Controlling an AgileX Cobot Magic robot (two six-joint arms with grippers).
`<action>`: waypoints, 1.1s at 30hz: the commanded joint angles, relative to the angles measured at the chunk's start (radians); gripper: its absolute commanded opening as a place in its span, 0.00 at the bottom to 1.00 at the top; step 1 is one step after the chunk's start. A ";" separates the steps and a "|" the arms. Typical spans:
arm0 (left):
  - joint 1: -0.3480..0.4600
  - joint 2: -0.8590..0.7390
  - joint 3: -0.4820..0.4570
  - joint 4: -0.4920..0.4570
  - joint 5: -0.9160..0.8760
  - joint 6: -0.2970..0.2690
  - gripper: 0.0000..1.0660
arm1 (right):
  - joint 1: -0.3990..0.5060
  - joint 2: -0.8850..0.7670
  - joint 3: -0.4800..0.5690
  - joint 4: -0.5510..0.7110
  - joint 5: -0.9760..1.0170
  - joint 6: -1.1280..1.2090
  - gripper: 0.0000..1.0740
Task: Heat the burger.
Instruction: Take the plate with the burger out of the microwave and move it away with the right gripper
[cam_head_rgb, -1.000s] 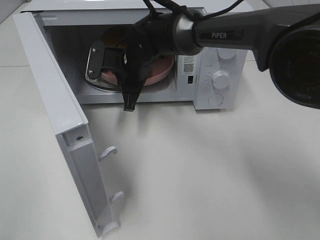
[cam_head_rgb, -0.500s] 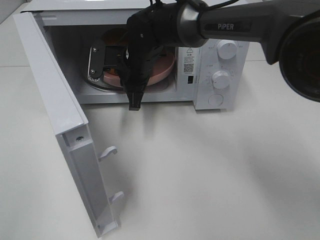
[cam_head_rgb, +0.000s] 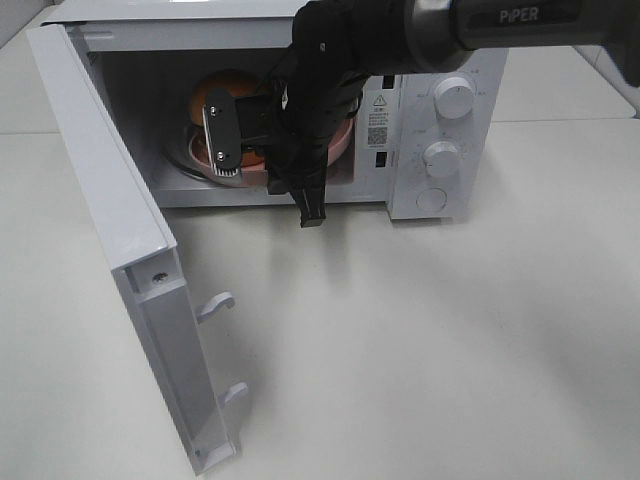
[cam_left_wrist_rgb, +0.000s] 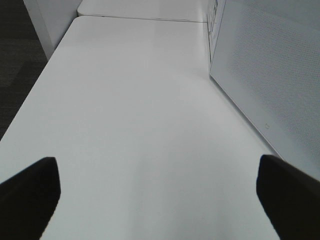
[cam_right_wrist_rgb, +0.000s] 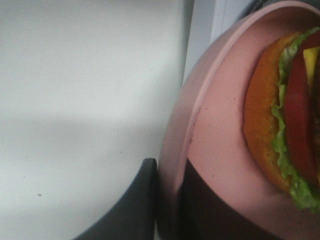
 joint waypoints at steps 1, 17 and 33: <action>0.000 -0.016 0.000 0.002 -0.012 -0.006 0.94 | -0.020 -0.044 0.031 0.013 -0.035 -0.042 0.00; 0.000 -0.016 0.000 0.002 -0.012 -0.006 0.94 | -0.054 -0.222 0.280 0.087 -0.183 -0.192 0.00; 0.000 -0.016 0.000 0.002 -0.012 -0.006 0.94 | -0.054 -0.380 0.564 0.102 -0.381 -0.192 0.00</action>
